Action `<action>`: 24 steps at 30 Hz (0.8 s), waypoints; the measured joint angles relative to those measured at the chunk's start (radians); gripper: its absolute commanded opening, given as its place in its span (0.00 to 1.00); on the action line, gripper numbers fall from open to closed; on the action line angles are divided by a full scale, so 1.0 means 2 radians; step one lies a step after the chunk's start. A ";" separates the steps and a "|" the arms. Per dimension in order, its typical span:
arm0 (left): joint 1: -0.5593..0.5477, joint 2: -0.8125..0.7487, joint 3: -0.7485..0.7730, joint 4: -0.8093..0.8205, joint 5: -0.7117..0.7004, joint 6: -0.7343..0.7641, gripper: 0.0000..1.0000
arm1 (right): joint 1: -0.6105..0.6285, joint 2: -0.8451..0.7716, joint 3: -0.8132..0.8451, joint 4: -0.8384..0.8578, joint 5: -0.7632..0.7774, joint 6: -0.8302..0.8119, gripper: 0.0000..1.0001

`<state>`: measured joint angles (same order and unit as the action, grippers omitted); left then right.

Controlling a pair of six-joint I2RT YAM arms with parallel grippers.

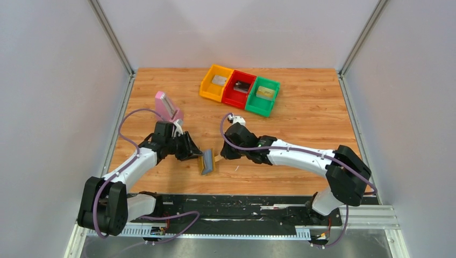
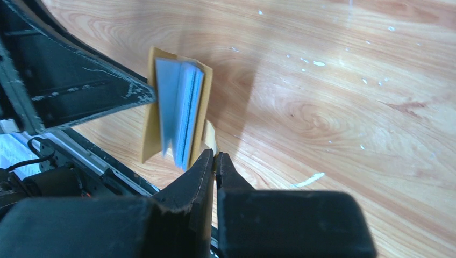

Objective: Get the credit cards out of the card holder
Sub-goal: Open the card holder at the center of the board.

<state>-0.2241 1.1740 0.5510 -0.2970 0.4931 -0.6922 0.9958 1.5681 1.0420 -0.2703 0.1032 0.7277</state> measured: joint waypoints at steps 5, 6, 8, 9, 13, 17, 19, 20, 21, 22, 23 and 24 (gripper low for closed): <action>-0.001 0.005 0.010 -0.003 0.000 0.005 0.25 | -0.010 -0.019 -0.034 0.000 0.001 0.005 0.00; -0.002 0.005 0.011 -0.003 0.000 0.006 0.22 | -0.014 -0.023 -0.041 0.000 0.000 0.006 0.00; -0.002 0.006 0.014 -0.004 0.000 0.006 0.13 | -0.022 -0.033 -0.055 0.000 0.000 0.006 0.00; -0.002 0.007 0.015 -0.004 0.001 0.007 0.11 | -0.026 -0.037 -0.061 -0.001 0.001 0.006 0.00; -0.002 0.015 0.024 -0.012 -0.002 0.012 0.00 | -0.044 -0.060 -0.085 -0.001 0.001 0.006 0.00; -0.004 0.033 0.030 -0.018 -0.003 0.016 0.00 | -0.059 -0.077 -0.101 0.000 0.000 0.005 0.02; -0.006 0.039 0.030 -0.019 -0.003 0.016 0.00 | -0.064 -0.083 -0.107 -0.001 -0.001 0.003 0.09; -0.008 0.041 0.030 -0.019 -0.004 0.016 0.00 | -0.066 -0.084 -0.109 -0.001 -0.002 0.002 0.16; -0.009 0.042 0.030 -0.019 -0.004 0.016 0.00 | -0.068 -0.084 -0.111 -0.001 -0.003 0.001 0.26; -0.011 0.044 0.030 -0.019 -0.005 0.016 0.00 | -0.070 -0.084 -0.112 -0.001 -0.005 0.001 0.29; -0.013 0.046 0.030 -0.018 -0.005 0.016 0.00 | -0.071 -0.084 -0.112 -0.003 -0.007 0.002 0.35; -0.015 0.048 0.030 -0.018 -0.005 0.016 0.00 | -0.072 -0.085 -0.112 -0.005 -0.010 0.002 0.38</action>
<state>-0.2539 1.2705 0.6117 -0.3321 0.4839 -0.6598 0.8509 1.3987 0.8177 -0.2806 0.0834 0.7315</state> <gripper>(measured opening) 0.007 0.267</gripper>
